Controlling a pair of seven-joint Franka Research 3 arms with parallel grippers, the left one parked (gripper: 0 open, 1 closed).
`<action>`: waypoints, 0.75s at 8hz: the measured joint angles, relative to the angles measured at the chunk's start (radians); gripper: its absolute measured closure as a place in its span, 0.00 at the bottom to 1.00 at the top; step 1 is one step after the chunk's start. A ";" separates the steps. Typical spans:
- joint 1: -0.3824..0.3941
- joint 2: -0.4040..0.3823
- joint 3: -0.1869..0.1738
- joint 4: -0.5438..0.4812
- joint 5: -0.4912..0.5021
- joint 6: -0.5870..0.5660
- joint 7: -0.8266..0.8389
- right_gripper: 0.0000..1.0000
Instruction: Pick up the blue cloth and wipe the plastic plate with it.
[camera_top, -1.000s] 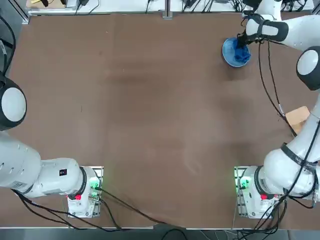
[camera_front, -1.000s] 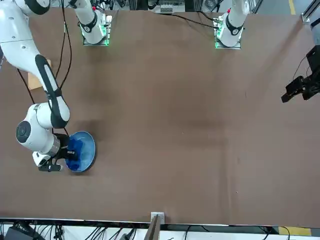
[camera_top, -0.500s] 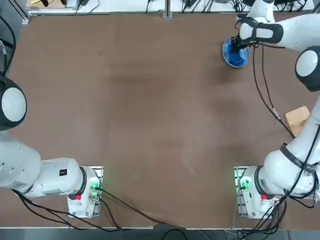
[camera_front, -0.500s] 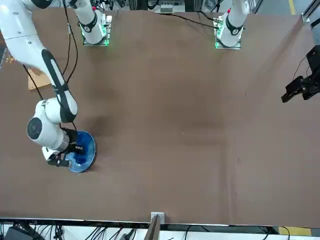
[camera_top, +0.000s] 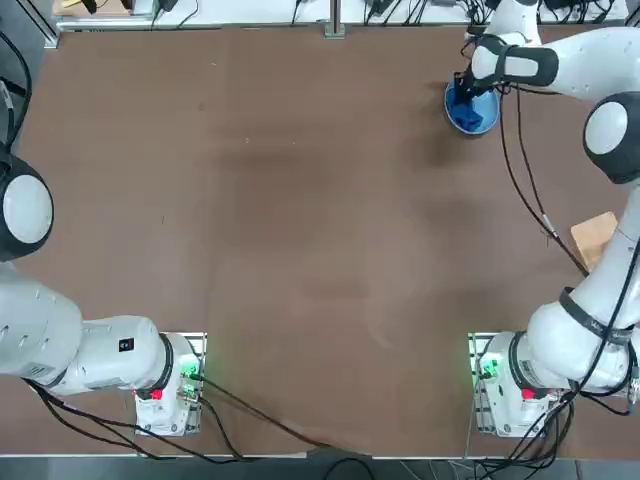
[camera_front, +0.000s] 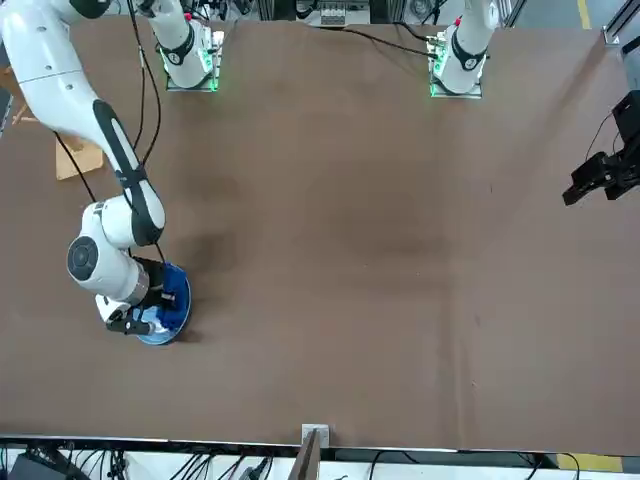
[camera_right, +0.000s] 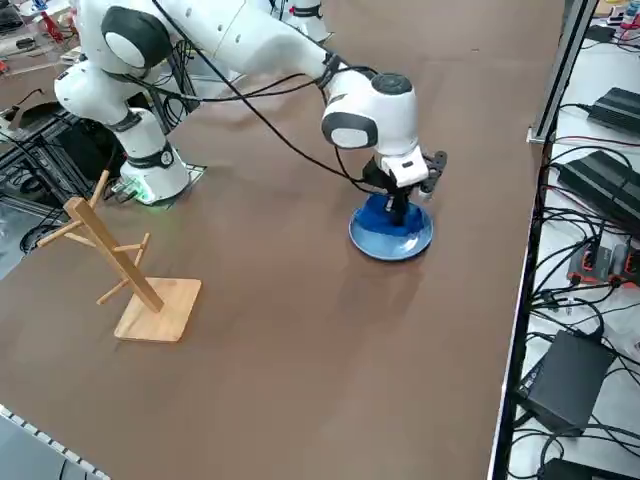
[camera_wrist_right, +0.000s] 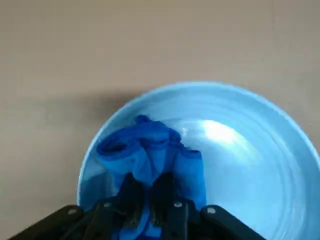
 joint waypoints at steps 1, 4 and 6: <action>-0.009 0.019 -0.001 0.028 0.000 0.008 -0.039 0.89; -0.074 0.038 -0.002 0.059 -0.002 0.001 -0.146 0.89; -0.094 0.025 -0.002 0.069 -0.008 -0.101 -0.163 0.89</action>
